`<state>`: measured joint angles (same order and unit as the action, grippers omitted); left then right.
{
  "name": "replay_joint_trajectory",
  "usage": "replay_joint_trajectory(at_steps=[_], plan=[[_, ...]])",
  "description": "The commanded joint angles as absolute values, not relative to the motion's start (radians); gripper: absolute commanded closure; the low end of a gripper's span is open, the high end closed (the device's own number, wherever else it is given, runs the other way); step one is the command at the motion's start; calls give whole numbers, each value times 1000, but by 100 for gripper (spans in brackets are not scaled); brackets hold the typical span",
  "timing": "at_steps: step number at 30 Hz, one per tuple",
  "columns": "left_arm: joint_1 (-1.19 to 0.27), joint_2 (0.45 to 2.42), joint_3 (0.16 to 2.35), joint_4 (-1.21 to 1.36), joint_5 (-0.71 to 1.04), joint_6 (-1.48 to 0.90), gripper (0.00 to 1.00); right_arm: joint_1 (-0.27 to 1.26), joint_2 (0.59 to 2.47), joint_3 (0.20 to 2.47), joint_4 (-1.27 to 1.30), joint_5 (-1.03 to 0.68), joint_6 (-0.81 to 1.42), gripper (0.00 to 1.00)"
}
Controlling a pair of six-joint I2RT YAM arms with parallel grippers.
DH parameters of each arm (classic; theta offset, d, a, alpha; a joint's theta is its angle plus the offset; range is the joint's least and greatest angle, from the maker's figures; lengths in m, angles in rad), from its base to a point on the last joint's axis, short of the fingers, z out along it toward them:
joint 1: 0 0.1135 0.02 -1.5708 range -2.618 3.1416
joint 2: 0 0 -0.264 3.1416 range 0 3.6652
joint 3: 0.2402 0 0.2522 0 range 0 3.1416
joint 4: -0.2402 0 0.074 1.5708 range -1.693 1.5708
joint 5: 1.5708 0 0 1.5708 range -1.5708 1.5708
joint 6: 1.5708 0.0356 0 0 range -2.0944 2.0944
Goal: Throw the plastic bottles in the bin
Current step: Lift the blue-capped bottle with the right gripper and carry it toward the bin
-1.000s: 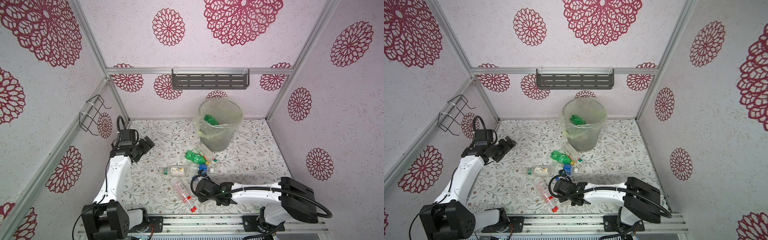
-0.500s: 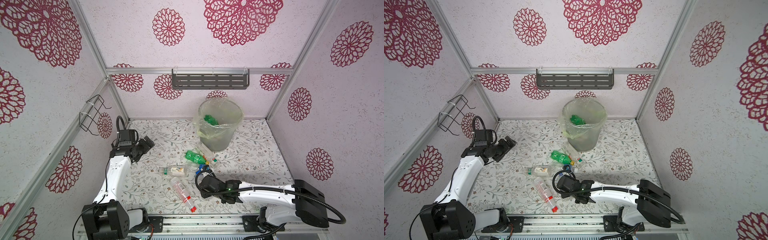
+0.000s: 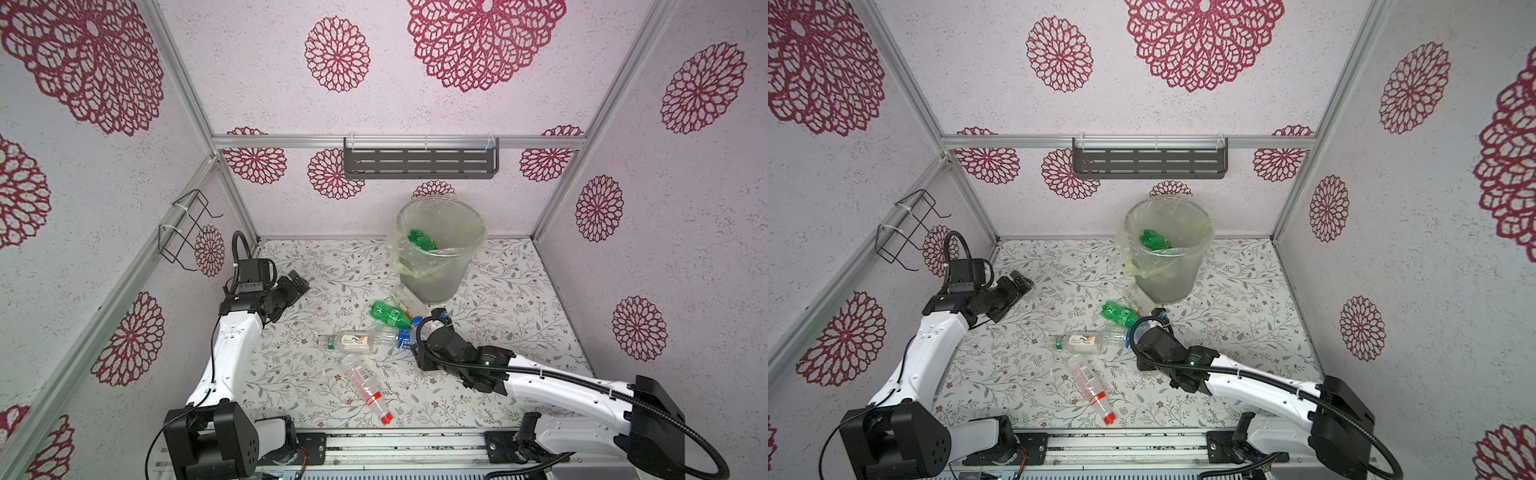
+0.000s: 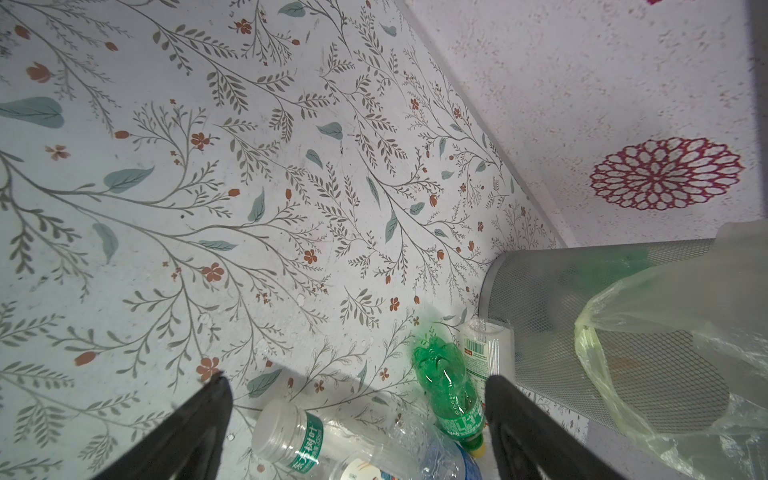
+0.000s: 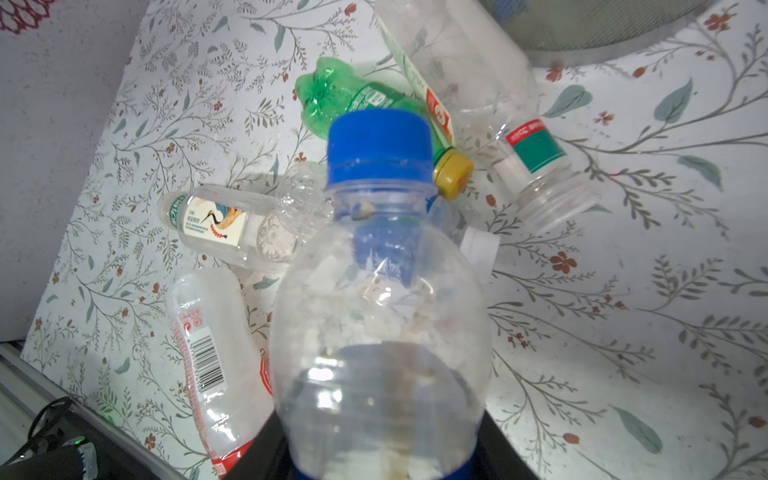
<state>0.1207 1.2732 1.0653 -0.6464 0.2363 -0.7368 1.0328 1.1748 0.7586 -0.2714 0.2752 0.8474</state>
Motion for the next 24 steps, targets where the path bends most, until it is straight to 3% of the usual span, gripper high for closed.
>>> replay_joint_trajectory(at_steps=[1,24], plan=[[131,1294,1089,-620,251,-733,3,991,1122,787,-313,278,831,51],[138,1391,1240,-665,350,-669,3,746,1020,920,-437,306,772,51]])
